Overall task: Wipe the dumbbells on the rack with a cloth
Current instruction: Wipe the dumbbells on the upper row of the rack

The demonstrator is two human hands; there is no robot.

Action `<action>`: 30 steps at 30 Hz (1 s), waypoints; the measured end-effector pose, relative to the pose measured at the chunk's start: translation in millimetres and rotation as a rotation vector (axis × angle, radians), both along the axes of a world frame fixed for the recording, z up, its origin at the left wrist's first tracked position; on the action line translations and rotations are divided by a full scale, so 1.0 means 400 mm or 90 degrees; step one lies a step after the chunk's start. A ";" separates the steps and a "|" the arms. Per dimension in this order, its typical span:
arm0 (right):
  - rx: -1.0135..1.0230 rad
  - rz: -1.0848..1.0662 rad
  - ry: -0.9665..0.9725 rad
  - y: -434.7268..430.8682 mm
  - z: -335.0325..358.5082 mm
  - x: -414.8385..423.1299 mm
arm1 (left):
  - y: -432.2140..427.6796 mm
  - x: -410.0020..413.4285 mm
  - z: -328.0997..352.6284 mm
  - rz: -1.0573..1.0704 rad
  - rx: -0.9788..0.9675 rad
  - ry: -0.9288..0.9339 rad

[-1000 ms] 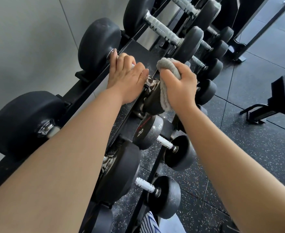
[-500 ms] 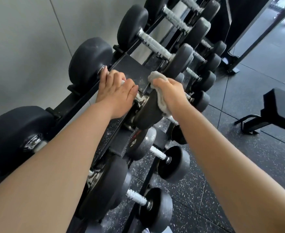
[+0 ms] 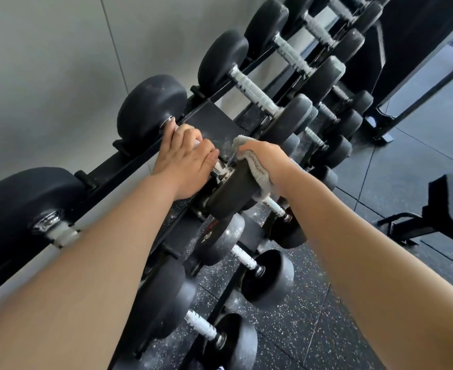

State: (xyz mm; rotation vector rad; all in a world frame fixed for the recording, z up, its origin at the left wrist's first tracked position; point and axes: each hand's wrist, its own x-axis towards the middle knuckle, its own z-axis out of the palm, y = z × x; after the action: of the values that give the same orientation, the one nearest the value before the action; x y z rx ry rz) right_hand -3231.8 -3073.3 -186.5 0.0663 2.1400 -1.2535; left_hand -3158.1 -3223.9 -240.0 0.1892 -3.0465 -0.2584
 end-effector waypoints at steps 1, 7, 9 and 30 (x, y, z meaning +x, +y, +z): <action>-0.016 -0.007 -0.016 0.001 0.002 0.000 | 0.000 -0.001 -0.001 0.003 0.001 -0.001; -0.011 0.034 0.208 0.016 -0.032 0.063 | 0.006 0.013 0.006 0.026 -0.009 -0.012; 0.019 0.095 0.350 0.019 -0.052 0.090 | 0.016 0.011 0.015 0.044 -0.006 -0.036; -0.198 -0.092 0.079 0.151 -0.091 0.064 | 0.159 0.001 0.092 0.327 0.285 0.011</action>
State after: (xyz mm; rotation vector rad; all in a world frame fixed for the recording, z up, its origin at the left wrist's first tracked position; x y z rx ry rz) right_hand -3206.3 -3013.0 -222.9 0.0112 2.0457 -1.7014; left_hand -3157.8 -3160.5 -203.3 0.9623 -2.7426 -0.8753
